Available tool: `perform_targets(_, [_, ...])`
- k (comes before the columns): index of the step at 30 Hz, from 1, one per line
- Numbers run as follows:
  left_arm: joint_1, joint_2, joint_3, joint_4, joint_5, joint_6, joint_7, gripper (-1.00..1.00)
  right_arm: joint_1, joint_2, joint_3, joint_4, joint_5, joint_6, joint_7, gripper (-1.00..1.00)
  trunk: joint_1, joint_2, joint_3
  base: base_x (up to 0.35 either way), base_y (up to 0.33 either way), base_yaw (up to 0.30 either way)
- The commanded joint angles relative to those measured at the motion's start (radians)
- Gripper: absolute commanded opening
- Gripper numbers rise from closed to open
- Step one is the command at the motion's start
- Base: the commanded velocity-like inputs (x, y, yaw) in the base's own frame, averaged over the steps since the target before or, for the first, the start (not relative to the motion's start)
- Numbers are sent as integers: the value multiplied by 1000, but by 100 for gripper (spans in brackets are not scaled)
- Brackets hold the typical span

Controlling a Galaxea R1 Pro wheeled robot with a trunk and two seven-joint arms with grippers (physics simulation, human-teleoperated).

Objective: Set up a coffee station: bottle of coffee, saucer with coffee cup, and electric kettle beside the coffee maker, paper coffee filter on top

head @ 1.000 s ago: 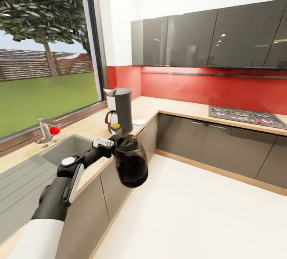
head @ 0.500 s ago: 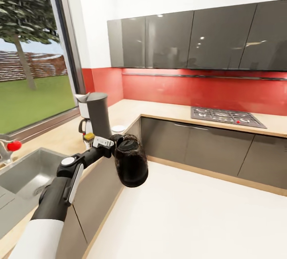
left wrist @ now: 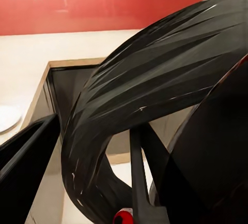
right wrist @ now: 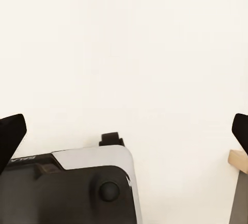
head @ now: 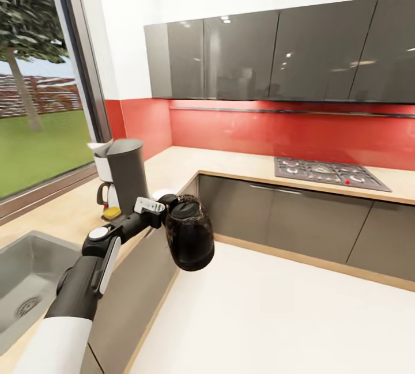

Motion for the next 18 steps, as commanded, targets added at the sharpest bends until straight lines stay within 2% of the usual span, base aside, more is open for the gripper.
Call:
perform_targets(1, [-1,-1,2,-1,-7,2,-8,-100,0,0,9,0,-10,-3,-2,100,1,-1,-1,333,0,0])
perform_targets(11, [-1,-2,2,-1,-7,2,-8,-100,0,0,7,0,-10,-2,-2,100,1,-1,-1,323,-78,-6])
perform_targets(18, [-1,-2,2,-1,-7,2,-8,-100,0,-1,7,0,-10,-2,-2,100,1,-1,1,312,-122,-202])
